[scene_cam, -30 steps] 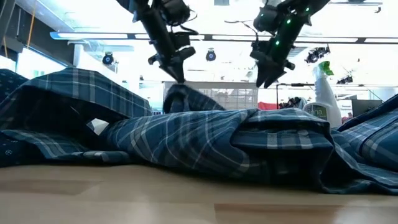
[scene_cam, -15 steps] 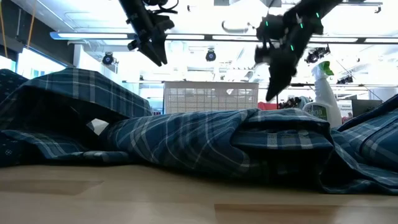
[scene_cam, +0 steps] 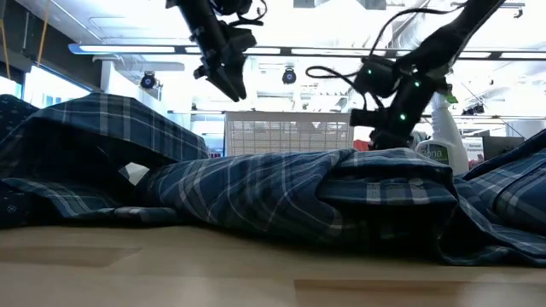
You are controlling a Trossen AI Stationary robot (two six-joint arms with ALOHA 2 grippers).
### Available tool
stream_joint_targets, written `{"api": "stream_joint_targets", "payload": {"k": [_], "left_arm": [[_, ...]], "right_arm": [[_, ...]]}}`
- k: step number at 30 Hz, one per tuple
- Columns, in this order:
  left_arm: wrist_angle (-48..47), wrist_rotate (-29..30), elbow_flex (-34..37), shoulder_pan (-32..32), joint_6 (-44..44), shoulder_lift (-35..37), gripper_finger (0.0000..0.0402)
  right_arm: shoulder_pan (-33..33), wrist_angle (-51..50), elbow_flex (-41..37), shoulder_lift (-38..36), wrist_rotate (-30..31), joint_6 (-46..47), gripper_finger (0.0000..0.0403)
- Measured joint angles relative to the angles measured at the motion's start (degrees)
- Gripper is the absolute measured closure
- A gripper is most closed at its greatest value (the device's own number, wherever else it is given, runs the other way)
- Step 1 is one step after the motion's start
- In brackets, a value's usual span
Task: Fold Laundry from Bin
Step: Fold the blue checkered long sleeve
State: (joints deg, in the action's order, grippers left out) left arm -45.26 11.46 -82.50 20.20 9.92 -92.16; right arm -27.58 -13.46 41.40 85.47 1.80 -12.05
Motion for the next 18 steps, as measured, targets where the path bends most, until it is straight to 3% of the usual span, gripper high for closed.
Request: {"api": "stream_joint_targets", "payload": {"k": [2, 5, 11, 18], "left_arm": [[2.7, -1.5, 0.0, -1.0, -3.7, -1.0, 0.0279], [7.1, -2.9, 0.0, -2.5, -10.3, -2.1, 0.0280], [20.1, -0.6, 0.0, -5.9, -23.7, -2.8, 0.0281], [41.0, -1.5, 0.0, -6.6, -36.7, -2.8, 0.0260]], "right_arm": [[0.0, -1.9, 2.6, -0.7, 1.5, 2.5, 0.0392], [0.0, -9.6, 8.6, -4.2, 4.2, 5.9, 0.0391], [0.0, -27.9, 27.3, -12.1, 3.7, 11.7, 0.0398], [0.3, -37.3, 42.8, -13.6, -4.8, 13.8, 0.0401]]}}
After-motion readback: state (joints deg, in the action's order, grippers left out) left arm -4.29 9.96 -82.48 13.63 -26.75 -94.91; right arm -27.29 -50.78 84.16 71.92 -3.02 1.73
